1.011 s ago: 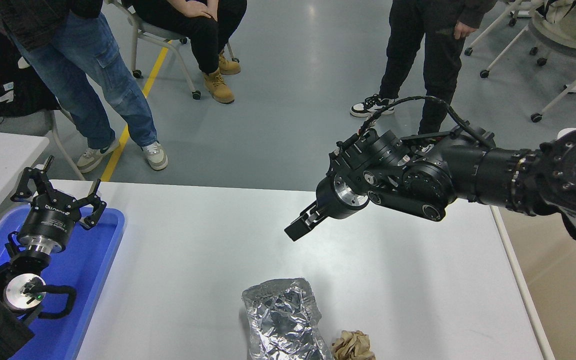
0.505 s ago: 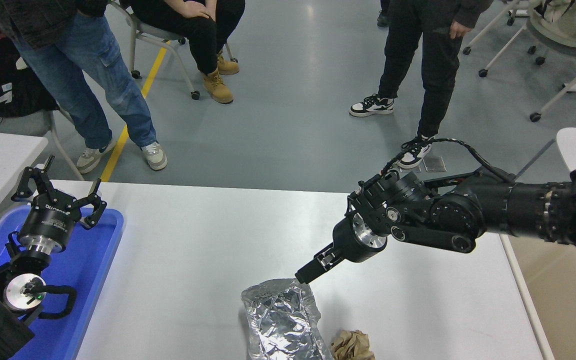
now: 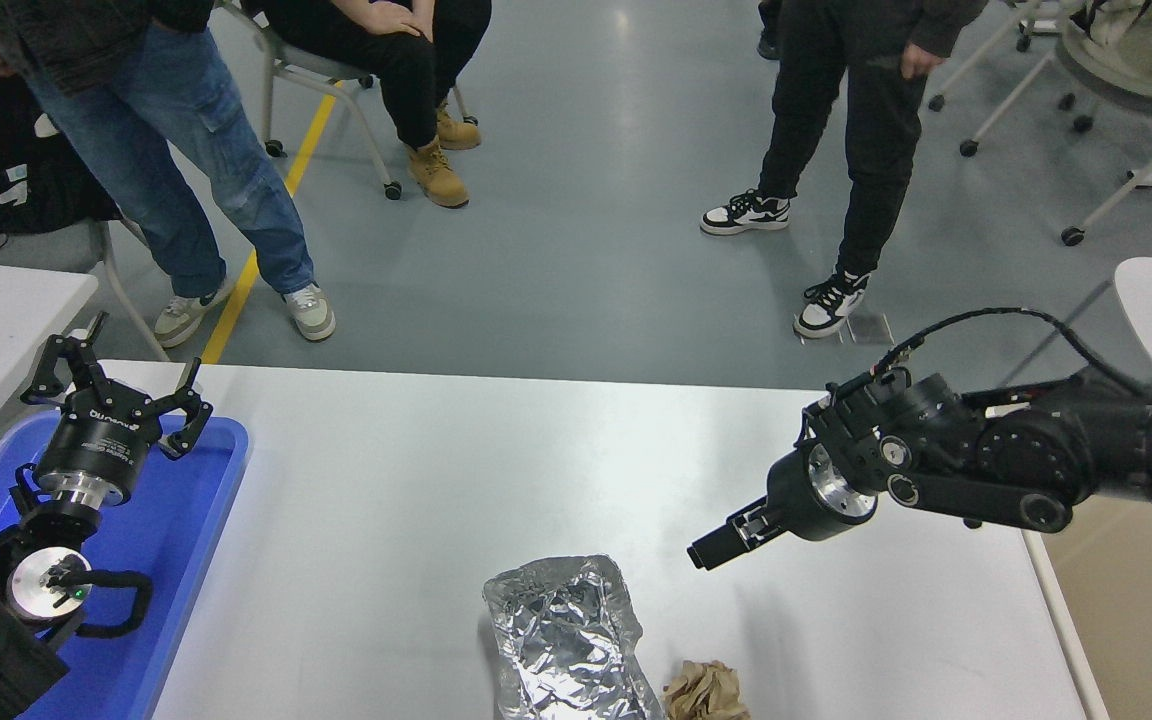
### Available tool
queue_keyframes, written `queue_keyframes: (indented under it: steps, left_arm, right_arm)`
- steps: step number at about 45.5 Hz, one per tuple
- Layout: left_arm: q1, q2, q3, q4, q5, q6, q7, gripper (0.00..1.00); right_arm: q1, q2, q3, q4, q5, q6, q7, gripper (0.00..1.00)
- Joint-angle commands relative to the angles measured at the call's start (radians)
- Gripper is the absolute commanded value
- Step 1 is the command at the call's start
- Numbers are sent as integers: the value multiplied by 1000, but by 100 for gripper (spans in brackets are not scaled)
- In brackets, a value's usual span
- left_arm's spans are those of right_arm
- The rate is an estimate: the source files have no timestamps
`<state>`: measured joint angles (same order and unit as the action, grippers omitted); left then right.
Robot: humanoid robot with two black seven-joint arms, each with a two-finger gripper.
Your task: Clean the table surface
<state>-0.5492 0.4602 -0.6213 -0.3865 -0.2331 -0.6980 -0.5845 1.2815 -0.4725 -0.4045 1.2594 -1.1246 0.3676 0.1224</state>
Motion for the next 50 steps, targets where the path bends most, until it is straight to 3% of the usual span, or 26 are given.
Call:
queue_keyframes:
  steps: [1, 20, 50]
  left_arm:
    - [0, 0, 0, 0, 0, 0, 0, 100]
    - [0, 0, 0, 0, 0, 0, 0, 100]
    - [0, 0, 0, 0, 0, 0, 0, 100]
  right_arm:
    - [-71, -69, 81, 98, 26, -4, -27, 98]
    - [-136, 41, 176, 98, 19, -32, -20, 98]
    - [-240, 186, 176, -90, -9, -128, -56, 98]
